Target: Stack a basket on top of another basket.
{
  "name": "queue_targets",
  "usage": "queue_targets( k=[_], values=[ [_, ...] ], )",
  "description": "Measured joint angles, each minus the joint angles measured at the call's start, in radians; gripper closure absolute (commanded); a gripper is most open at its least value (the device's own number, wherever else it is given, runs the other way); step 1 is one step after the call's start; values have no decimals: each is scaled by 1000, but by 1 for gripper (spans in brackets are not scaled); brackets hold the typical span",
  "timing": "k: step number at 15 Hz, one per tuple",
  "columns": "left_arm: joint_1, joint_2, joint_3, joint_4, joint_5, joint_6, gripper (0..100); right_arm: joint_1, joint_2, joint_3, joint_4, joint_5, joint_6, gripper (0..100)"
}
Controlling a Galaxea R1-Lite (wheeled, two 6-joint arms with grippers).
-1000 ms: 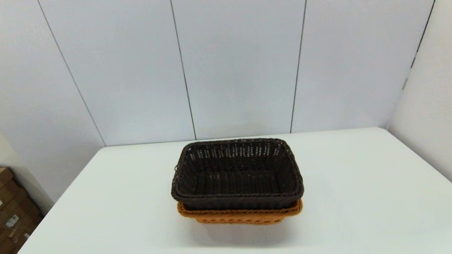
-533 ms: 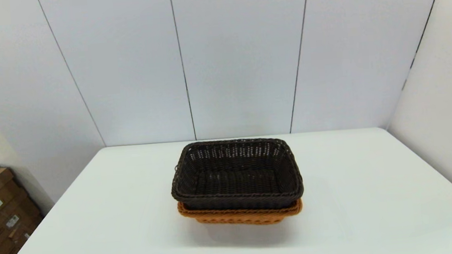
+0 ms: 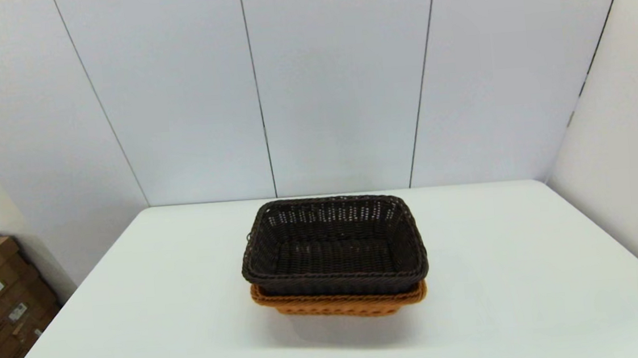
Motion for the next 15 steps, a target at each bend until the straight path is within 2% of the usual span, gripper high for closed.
queue_targets(
  k=[5,8,11,15],
  values=[
    [0,0,0,0,0,0,0,1,-113,70,-5,-9,-28,0],
    [0,0,0,0,0,-1,0,1,-131,95,-42,-9,-103,0],
    [0,0,0,0,0,-1,0,1,-133,219,-219,-9,-183,0],
    [0,0,0,0,0,0,0,1,-134,433,-534,-7,-362,0]
  ],
)
